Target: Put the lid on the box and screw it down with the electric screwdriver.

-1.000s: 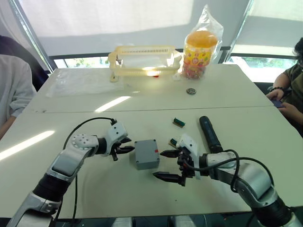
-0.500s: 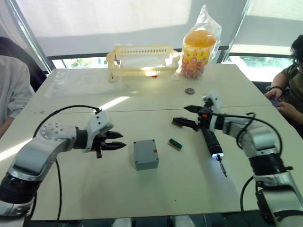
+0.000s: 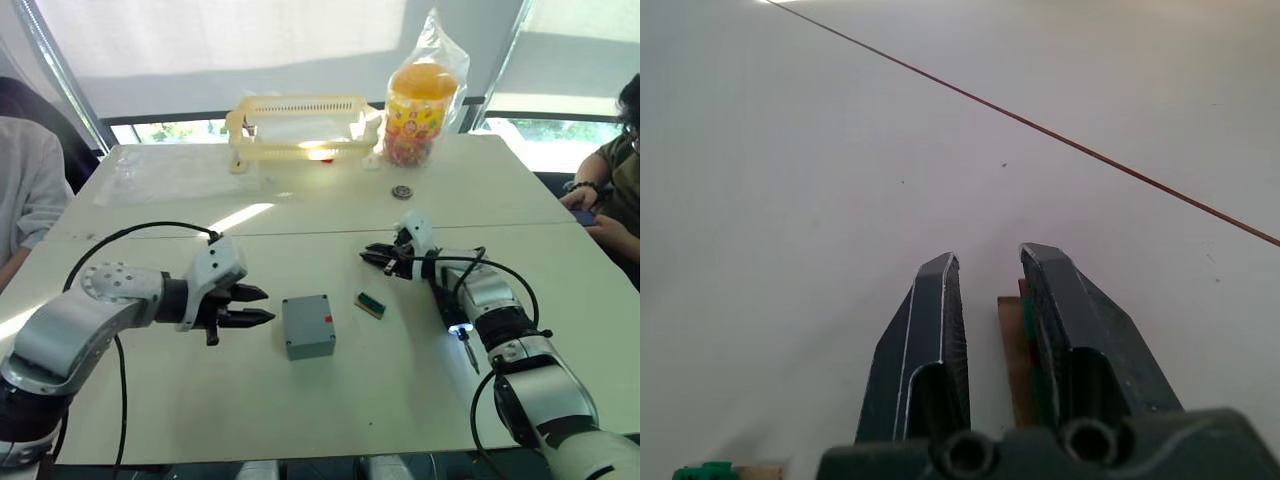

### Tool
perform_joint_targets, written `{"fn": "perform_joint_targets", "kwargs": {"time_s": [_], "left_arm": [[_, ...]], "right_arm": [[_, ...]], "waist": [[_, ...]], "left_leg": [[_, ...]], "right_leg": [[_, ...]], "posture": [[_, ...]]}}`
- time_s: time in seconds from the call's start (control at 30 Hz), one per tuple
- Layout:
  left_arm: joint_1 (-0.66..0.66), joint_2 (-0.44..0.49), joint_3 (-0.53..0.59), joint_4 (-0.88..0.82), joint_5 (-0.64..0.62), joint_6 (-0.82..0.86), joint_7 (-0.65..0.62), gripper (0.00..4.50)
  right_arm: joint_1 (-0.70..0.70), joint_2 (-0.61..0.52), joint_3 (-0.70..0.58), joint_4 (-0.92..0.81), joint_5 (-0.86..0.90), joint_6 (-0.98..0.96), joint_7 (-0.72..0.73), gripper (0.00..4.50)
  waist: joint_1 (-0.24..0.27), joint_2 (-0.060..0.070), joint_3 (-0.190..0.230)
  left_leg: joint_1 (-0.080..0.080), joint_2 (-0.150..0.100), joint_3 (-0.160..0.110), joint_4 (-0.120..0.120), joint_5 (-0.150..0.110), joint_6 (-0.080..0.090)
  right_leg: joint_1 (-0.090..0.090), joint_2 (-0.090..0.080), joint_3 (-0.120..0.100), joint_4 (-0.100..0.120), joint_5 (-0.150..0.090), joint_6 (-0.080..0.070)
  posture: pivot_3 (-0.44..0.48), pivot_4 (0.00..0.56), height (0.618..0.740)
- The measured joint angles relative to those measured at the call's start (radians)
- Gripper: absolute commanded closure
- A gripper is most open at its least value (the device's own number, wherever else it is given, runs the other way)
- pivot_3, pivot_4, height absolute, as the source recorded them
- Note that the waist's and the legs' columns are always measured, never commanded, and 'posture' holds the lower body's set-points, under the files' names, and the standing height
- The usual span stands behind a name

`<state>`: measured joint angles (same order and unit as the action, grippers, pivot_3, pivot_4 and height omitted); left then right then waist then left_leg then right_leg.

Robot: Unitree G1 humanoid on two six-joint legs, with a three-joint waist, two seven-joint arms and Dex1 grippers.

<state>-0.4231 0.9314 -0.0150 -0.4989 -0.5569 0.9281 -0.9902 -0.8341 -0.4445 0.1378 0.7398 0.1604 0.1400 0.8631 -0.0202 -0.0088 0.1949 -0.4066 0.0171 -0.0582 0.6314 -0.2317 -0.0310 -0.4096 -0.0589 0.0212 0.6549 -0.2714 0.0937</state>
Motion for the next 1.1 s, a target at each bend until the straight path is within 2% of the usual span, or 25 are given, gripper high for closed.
{"fn": "perform_joint_targets", "kwargs": {"time_s": [0.47,0.5,0.53,0.6,1.1], "left_arm": [[0.002,0.0,-0.011,-0.001,-0.001,-0.001,0.032,2.63],[0.004,0.0,-0.011,-0.001,-0.001,-0.002,0.032,2.63],[0.007,-0.001,-0.011,0.0,-0.001,-0.002,0.033,2.63],[0.009,-0.003,-0.014,0.0,-0.001,-0.004,0.033,2.63],[0.039,-0.006,-0.034,0.004,0.001,-0.025,0.04,2.63]], "right_arm": [[-0.036,0.009,-0.069,0.029,-0.008,-0.017,0.016,3.44],[-0.036,0.009,-0.069,0.029,-0.012,-0.017,0.013,2.92],[-0.036,0.009,-0.069,0.029,-0.019,-0.018,0.008,2.65],[-0.036,0.009,-0.069,0.029,-0.027,-0.018,-0.001,1.65],[-0.085,0.035,-0.069,0.132,-0.058,-0.036,-0.03,1.65]], "waist": [[-0.001,0.0,0.0],[-0.001,0.0,0.0],[-0.001,0.0,0.0],[-0.001,0.0,0.0],[-0.002,0.0,0.0]], "left_leg": [[0.0,0.0,0.0,0.0,0.0,0.0],[0.0,0.0,0.0,0.0,0.0,-0.001],[0.0,0.0,0.0,-0.001,0.0,-0.001],[0.0,0.0,0.0,-0.001,0.0,-0.001],[0.0,0.0,0.0,-0.001,0.001,-0.001]], "right_leg": [[0.0,0.0,0.0,0.0,0.0,0.0],[0.0,0.0,0.0,0.0,0.0,0.0],[0.0,0.0,0.0,0.0,0.0,0.0],[0.0,0.0,0.0,0.0,0.0,0.0],[0.0,0.0,0.0,0.0,0.0,0.0]], "posture": [[0.0,0.15,0.74],[0.0,0.15,0.74],[0.0,0.15,0.74],[0.0,0.15,0.74],[0.0,0.15,0.74]]}}
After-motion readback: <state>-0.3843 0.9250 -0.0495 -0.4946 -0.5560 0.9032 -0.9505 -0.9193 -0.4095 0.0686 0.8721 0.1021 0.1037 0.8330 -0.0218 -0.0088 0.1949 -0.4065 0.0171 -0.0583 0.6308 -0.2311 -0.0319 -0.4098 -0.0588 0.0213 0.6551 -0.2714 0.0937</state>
